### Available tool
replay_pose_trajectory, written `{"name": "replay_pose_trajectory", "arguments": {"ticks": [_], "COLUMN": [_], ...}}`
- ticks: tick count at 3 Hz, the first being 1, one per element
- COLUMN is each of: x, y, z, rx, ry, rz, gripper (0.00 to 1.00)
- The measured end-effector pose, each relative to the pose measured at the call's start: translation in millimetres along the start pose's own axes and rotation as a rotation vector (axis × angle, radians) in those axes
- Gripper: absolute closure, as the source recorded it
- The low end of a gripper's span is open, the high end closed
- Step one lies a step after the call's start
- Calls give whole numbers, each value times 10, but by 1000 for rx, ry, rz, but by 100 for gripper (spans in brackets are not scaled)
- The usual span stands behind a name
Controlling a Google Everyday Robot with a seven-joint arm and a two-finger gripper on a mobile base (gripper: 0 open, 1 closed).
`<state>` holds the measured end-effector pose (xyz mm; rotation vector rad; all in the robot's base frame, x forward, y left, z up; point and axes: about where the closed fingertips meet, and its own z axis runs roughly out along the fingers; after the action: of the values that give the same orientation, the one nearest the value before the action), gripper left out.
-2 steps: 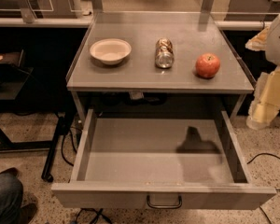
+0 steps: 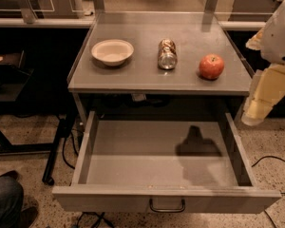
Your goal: Place apple into top drawer
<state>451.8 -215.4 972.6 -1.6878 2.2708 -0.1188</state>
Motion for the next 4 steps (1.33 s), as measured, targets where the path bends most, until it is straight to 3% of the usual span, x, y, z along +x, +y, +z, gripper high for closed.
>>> {"name": "replay_pose_trajectory", "arguments": {"ticks": [1,2,4], "x": [-56,-59,-157], "y": [-341,-360,-772], "z": [235,249,699], "rx": [12,12,16], "ry": [48,49,35], "rz": [42,41,33], "gripper": [0,0,0]}}
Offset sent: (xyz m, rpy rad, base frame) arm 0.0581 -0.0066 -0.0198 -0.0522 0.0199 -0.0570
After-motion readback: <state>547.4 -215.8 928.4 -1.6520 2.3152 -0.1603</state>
